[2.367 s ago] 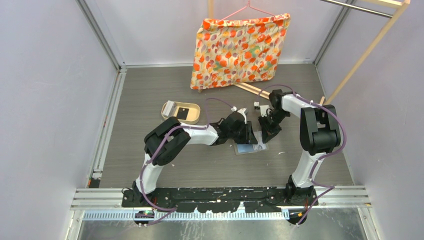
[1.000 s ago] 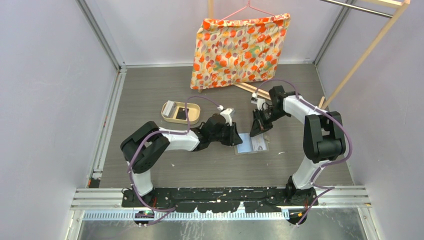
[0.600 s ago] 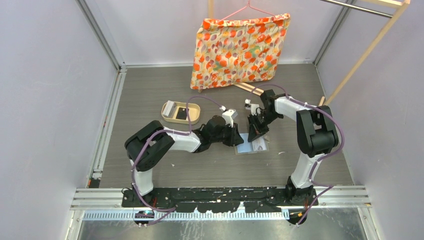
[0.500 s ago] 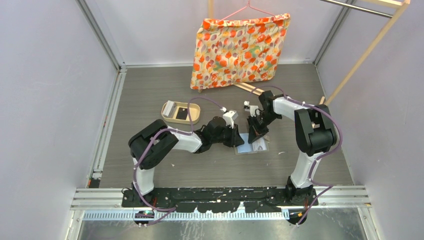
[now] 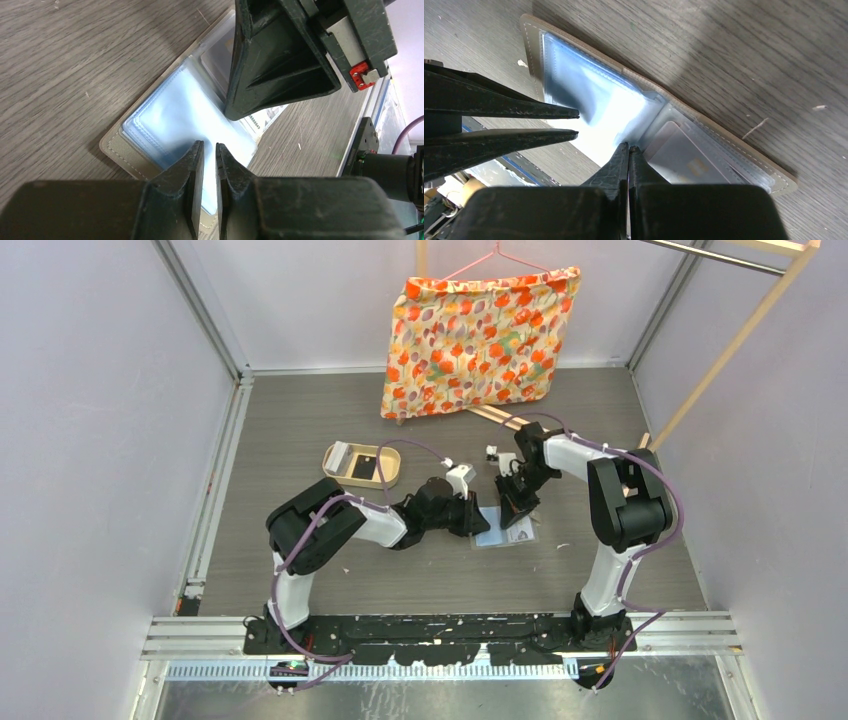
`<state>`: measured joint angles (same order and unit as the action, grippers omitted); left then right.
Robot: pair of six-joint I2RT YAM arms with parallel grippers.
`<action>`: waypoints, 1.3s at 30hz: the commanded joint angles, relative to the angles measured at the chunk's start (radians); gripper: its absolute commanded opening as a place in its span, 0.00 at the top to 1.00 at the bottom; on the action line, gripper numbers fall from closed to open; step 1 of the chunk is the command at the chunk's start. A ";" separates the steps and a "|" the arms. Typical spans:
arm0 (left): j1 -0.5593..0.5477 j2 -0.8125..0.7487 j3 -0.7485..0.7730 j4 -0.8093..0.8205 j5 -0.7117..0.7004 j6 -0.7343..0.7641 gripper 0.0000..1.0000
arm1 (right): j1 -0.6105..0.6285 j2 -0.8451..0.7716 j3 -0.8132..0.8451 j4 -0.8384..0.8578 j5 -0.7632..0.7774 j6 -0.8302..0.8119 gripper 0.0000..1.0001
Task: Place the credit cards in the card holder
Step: Pick up the credit card from the storage box.
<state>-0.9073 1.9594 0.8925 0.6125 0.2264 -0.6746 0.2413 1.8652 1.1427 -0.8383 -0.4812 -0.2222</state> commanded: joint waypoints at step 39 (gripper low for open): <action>0.136 -0.989 -0.121 -0.672 -0.534 0.609 0.00 | -0.093 -0.596 0.124 -0.042 -0.353 -0.186 0.48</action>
<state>-0.8066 0.9955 0.7830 0.0116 -0.2539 -0.1230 0.1654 1.2568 1.3079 -0.9272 -0.7891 -0.4122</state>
